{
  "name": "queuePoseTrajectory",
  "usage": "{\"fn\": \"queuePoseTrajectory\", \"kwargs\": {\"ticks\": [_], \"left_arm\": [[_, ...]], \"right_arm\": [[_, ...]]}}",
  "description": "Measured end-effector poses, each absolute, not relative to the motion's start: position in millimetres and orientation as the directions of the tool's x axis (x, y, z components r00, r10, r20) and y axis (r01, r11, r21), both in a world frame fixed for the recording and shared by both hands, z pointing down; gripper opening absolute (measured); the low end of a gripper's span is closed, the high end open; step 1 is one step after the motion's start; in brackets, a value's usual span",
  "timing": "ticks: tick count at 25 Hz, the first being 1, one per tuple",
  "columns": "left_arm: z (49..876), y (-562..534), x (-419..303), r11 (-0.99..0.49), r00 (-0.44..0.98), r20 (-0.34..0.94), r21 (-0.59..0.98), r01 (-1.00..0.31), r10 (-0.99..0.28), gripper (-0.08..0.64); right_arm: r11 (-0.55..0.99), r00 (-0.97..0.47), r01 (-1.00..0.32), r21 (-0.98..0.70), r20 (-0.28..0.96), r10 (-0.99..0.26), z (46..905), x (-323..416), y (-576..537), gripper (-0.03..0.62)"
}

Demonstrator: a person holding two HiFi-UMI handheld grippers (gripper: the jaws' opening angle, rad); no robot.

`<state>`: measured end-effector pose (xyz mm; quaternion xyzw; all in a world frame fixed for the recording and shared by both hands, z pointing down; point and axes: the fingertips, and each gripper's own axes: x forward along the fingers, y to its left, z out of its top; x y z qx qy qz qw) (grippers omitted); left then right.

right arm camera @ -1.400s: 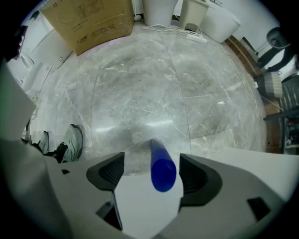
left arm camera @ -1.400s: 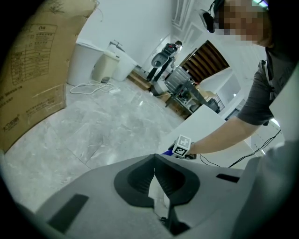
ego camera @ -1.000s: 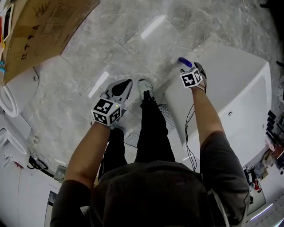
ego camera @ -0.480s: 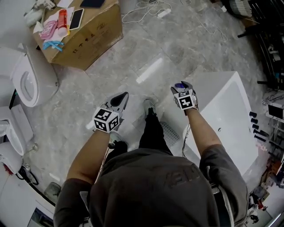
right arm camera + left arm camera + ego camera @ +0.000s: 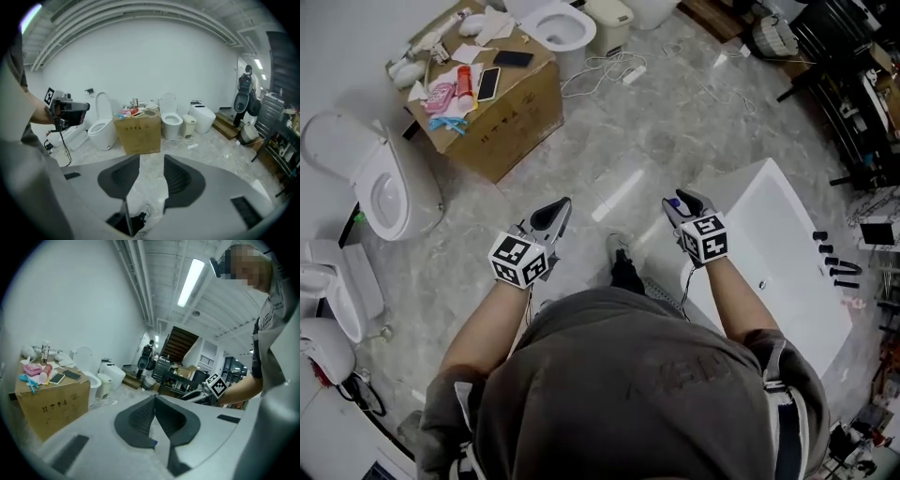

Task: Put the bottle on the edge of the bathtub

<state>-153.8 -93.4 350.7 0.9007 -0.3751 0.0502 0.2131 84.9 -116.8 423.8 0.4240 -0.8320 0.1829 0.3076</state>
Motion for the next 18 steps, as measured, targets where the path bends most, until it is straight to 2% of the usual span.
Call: {"fn": "queuePoseTrajectory", "kwargs": {"ticks": [5, 12, 18], "left_arm": [[308.5, -76.0, -136.7, -0.663, 0.733, 0.201, 0.322, -0.676, -0.65, 0.005], [288.7, -61.3, -119.9, -0.692, 0.755, 0.19, 0.309, -0.653, -0.628, 0.005], [278.8, -67.5, -115.2, -0.706, 0.759, 0.192, 0.283, -0.65, -0.622, 0.005]], "right_arm": [[0.576, -0.509, -0.813, -0.088, 0.588, -0.629, 376.8, 92.4, -94.4, 0.105], [0.622, -0.595, -0.774, -0.118, 0.471, -0.651, 330.3, 85.5, -77.2, -0.003], [0.666, -0.663, -0.733, -0.138, 0.361, -0.655, 299.3, 80.0, -85.3, -0.008]]}}
